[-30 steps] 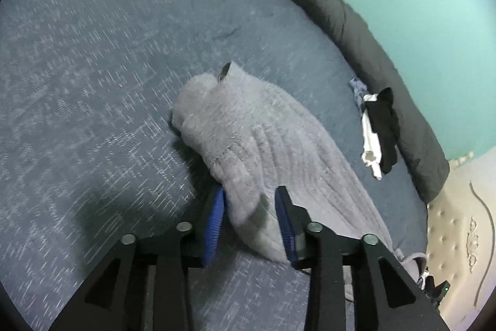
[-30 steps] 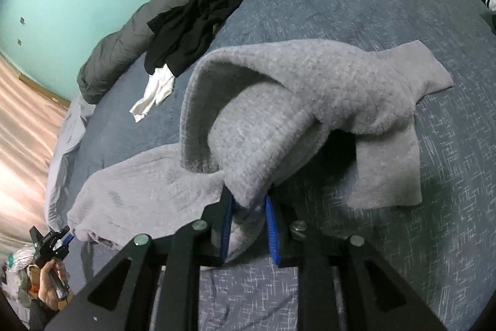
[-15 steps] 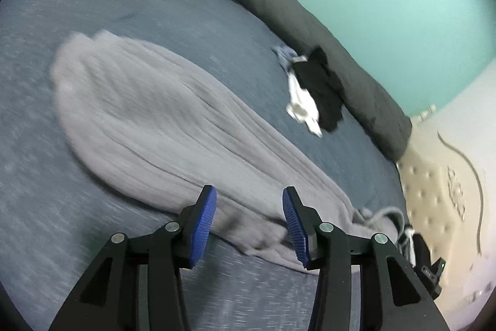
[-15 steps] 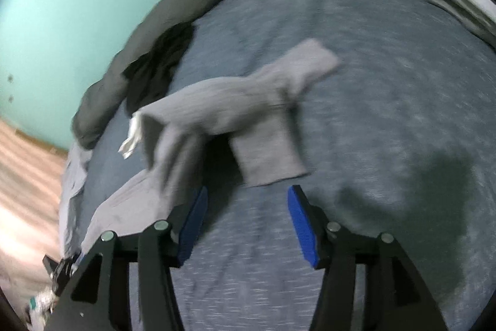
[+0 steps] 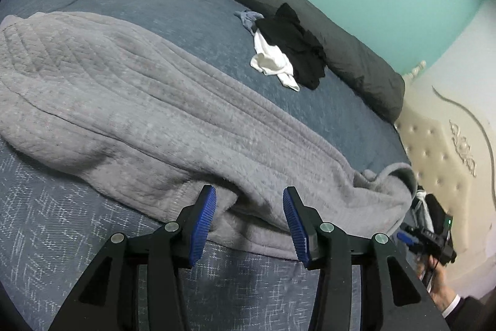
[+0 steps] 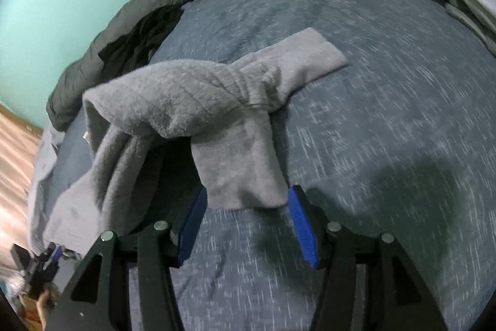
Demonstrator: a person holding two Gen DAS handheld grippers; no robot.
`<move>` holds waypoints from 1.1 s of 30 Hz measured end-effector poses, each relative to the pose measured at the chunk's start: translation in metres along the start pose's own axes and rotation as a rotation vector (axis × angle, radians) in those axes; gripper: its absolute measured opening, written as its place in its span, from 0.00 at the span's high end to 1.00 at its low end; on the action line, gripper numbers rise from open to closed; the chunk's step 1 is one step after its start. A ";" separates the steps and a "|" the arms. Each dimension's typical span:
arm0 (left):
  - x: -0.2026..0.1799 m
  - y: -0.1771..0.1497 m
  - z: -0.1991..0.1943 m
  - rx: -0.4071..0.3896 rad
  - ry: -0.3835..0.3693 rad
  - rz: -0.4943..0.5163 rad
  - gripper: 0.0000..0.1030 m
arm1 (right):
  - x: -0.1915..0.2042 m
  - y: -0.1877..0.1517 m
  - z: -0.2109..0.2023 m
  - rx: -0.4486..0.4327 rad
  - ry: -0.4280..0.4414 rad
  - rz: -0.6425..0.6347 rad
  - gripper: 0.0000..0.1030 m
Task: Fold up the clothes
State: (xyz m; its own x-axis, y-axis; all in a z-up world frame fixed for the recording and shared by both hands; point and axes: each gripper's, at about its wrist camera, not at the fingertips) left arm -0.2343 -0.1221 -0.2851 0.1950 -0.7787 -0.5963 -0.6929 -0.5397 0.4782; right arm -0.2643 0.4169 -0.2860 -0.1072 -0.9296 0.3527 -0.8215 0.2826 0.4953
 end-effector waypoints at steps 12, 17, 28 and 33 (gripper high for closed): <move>0.011 -0.002 0.006 -0.015 -0.026 -0.017 0.49 | 0.006 0.017 -0.007 -0.060 -0.131 -0.154 0.96; 0.009 0.000 0.007 -0.018 -0.029 -0.010 0.49 | 0.003 0.049 -0.054 -0.141 -0.077 -0.144 0.96; 0.004 0.000 0.006 -0.023 -0.015 0.017 0.49 | 0.008 0.138 -0.084 -0.105 -0.209 -0.195 0.97; 0.003 0.001 0.008 -0.022 -0.005 0.028 0.48 | -0.020 0.141 -0.036 0.066 -0.252 -0.101 0.96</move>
State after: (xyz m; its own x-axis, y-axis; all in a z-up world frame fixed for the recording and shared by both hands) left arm -0.2397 -0.1218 -0.2916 0.1723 -0.7922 -0.5854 -0.6828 -0.5244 0.5087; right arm -0.3581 0.4841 -0.1942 -0.1519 -0.9842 0.0912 -0.8689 0.1769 0.4623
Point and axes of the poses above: each gripper's, at about its wrist camera, not at the fingertips, and z roughly the way its jaws point, x to its left, y to its top, and after that the axes turned 7 degrees about -z, right-handed
